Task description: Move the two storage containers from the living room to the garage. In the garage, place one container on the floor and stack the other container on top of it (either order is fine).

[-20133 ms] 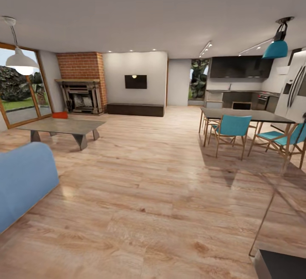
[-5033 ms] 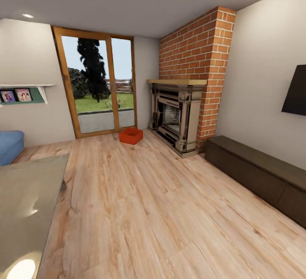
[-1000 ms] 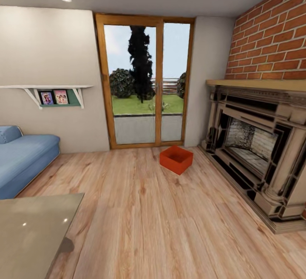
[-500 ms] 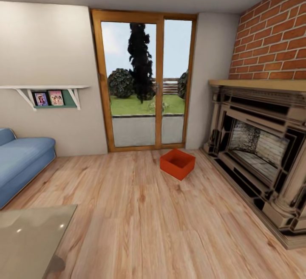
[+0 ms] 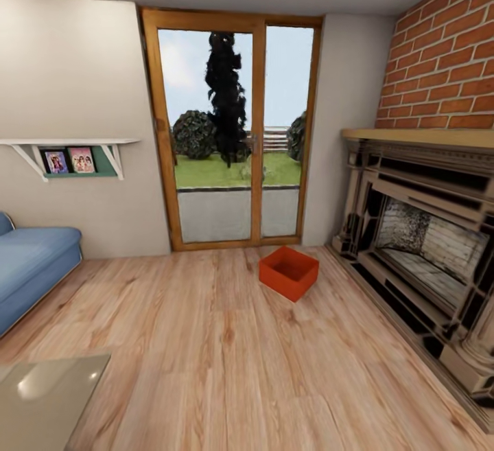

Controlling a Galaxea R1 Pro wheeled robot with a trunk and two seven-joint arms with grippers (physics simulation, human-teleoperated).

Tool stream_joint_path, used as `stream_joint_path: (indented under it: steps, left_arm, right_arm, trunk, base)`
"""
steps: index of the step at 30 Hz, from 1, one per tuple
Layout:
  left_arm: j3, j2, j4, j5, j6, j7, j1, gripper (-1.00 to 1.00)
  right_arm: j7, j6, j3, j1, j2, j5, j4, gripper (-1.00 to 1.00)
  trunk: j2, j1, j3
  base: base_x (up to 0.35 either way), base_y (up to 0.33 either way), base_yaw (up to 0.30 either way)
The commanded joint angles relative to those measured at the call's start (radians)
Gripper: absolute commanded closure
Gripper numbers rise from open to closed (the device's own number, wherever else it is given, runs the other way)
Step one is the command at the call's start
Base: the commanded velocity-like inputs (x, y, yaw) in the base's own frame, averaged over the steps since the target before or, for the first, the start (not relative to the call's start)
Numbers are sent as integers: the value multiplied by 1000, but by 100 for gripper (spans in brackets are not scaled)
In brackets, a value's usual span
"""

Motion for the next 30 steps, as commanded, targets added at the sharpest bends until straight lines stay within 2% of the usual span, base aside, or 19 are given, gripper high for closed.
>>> stream_joint_path:
  steps: [1,11,30]
  left_arm:
    - [-5,0,0,7,-2,3,-1,-100]
    - [-5,-1,0,7,-3,3,-1,-100]
    - [-5,-1,0,7,-3,3,-1,-100]
  right_arm:
    - [-3,-6,6,-1,0,0,3,-100]
    - [-3,-7,5,-1,-3,3,3,-100]
    - [8,-2,10,-1,-6,6,3,-100]
  trunk:
    - [-1,1,-1]
    - [-1,1,-1]
    - [-1,1,-1]
  base:
    - [326,0,7]
    - [326,0,97]
    - [326,0,5]
